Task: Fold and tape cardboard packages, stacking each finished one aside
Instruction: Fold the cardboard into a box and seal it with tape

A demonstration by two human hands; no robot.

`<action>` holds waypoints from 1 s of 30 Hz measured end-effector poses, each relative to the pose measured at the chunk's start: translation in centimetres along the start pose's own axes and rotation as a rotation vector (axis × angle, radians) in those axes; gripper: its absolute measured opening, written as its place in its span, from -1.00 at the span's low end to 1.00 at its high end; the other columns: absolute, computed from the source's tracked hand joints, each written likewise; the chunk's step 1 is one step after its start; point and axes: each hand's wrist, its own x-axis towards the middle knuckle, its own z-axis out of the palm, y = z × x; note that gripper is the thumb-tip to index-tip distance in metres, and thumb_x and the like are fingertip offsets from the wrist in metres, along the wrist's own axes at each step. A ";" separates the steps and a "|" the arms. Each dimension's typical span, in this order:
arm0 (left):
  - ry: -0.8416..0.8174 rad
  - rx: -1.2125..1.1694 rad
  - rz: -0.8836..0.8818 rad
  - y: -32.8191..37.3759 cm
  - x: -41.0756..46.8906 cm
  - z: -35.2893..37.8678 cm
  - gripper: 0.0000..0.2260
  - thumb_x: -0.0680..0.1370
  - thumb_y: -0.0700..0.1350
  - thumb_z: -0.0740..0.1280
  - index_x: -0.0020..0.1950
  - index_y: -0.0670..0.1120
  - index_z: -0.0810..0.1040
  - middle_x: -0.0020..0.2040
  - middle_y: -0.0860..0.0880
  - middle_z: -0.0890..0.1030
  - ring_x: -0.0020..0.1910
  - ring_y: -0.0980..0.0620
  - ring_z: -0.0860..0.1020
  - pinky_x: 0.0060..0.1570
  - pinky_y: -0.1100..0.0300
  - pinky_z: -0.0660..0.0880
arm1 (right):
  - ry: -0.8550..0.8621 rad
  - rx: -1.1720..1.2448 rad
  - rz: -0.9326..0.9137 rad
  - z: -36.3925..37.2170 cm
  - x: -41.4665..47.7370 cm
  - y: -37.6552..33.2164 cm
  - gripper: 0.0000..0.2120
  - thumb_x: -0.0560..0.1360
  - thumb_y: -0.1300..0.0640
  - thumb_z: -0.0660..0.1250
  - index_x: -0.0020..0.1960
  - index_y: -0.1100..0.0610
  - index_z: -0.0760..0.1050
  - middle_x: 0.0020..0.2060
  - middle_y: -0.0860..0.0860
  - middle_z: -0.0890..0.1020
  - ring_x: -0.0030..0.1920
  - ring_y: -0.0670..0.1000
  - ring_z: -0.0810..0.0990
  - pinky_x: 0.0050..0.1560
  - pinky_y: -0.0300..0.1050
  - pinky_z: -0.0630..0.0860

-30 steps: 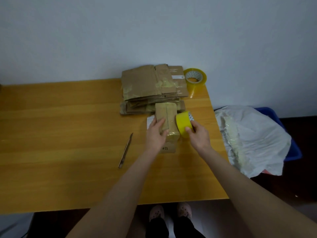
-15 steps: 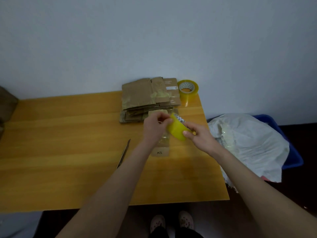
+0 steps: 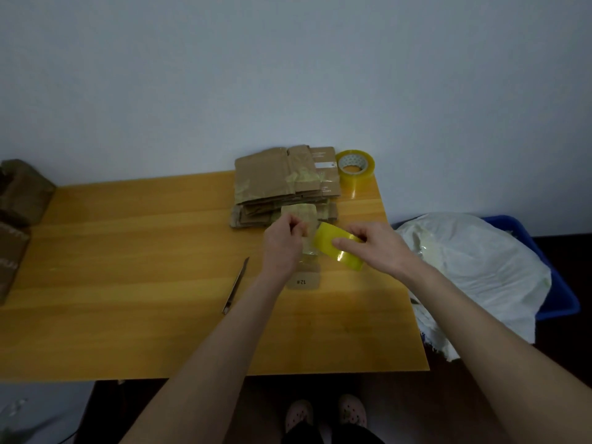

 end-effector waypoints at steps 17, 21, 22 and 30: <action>0.026 -0.332 -0.324 -3.4 -3.0 0.4 -0.88 0.62 -0.19 0.23 -0.09 -0.12 0.50 -0.25 0.02 0.53 -0.32 0.15 0.51 -0.33 0.36 0.46 | -0.127 -0.489 -0.035 2.6 2.6 -1.6 -0.55 0.57 -0.30 0.02 -0.13 0.03 0.44 -0.22 -0.02 0.52 -0.14 0.05 0.49 -0.26 -0.09 0.34; 0.030 -0.260 -0.294 -3.9 -2.9 0.3 -0.88 0.62 -0.16 0.23 -0.10 -0.09 0.49 -0.22 0.03 0.53 -0.21 0.07 0.54 -0.32 0.37 0.45 | -0.133 -0.517 -0.035 3.0 2.8 -1.9 -0.52 0.57 -0.32 0.00 0.03 0.00 0.52 -0.13 0.01 0.58 -0.06 0.07 0.54 -0.22 -0.09 0.37; 0.035 -0.247 -0.288 -3.8 -3.0 0.3 -0.90 0.62 -0.17 0.23 -0.07 -0.11 0.50 -0.23 0.04 0.53 -0.24 0.10 0.54 -0.36 0.40 0.45 | -0.126 -0.531 -0.041 3.1 2.8 -1.9 -0.51 0.57 -0.31 0.00 0.07 0.00 0.53 -0.08 0.02 0.61 -0.03 0.09 0.56 -0.21 -0.09 0.37; 0.023 -0.283 -0.282 -4.0 -2.3 0.4 -0.82 0.61 -0.17 0.24 -0.19 -0.02 0.45 -0.22 0.03 0.53 -0.24 0.08 0.56 -0.13 0.16 0.56 | -0.083 -0.605 -0.043 3.3 2.7 -2.7 -0.55 0.59 -0.27 0.01 0.00 0.04 0.50 -0.14 0.02 0.60 -0.04 0.10 0.54 -0.13 -0.07 0.28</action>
